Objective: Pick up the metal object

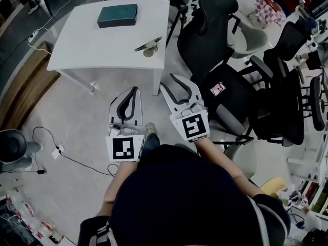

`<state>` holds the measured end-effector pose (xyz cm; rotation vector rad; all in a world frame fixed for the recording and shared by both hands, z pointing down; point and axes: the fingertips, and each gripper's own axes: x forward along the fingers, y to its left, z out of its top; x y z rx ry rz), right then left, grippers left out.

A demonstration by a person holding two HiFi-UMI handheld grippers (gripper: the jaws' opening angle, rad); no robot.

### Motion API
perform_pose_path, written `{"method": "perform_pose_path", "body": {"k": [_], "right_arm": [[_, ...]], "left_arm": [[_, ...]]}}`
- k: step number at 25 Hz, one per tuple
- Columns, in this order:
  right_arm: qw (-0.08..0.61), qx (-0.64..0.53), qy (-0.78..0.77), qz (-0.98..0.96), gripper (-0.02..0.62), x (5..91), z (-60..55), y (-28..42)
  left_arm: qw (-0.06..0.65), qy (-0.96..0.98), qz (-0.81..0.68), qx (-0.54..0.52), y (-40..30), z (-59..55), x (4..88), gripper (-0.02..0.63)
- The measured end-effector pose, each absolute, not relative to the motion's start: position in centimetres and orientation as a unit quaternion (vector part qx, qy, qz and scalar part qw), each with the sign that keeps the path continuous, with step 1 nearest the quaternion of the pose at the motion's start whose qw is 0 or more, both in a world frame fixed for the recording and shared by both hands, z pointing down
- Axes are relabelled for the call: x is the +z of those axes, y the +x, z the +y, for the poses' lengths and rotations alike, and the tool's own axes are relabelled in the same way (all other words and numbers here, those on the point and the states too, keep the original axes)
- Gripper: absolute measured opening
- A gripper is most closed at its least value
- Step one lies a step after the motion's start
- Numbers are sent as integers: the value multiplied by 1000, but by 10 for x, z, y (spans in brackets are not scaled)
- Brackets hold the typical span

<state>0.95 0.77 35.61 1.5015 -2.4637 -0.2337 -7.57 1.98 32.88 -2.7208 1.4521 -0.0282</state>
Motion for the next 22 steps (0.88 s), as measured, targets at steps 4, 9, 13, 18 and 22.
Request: {"method": "perform_pose_path", "body": {"k": [4, 9, 13, 18, 22], "right_arm": [[154, -89, 528, -830, 133, 372, -16, 7], [210, -101, 525, -819, 133, 389, -34, 4], [233, -115, 521, -813, 133, 393, -56, -1], [270, -147, 506, -806, 133, 403, -88, -1], [304, -162, 489, -801, 133, 426, -122, 2]], "left_arm": [[15, -893, 451, 3, -78, -9, 339, 25], [-17, -901, 434, 3, -77, -26, 355, 25], [-27, -898, 440, 5, -87, -44, 359, 25], [-25, -889, 458, 7, -98, -67, 359, 25], [-21, -879, 476, -4, -109, -93, 363, 25]]}}
